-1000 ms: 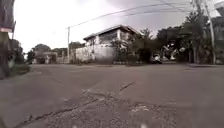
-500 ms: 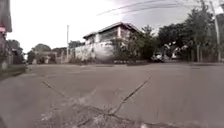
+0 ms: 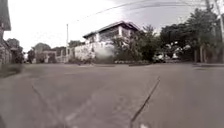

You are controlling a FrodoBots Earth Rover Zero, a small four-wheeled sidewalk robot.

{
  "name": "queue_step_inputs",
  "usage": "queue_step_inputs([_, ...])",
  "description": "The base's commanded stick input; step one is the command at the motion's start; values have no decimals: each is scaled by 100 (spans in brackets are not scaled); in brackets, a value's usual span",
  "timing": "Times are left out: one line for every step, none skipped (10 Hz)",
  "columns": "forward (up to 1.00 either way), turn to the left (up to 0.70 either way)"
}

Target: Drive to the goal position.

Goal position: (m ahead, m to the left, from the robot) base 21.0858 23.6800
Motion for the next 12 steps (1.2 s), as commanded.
queue_step_inputs([100, 1])
queue_step_inputs([100, 1])
queue_step_inputs([100, 1])
queue_step_inputs([100, 1])
queue_step_inputs([100, 1])
queue_step_inputs([100, 1])
queue_step_inputs([100, 1])
queue_step_inputs([100, 2])
queue_step_inputs([100, 2])
queue_step_inputs([100, 2])
queue_step_inputs([100, 2])
queue_step_inputs([100, 2])
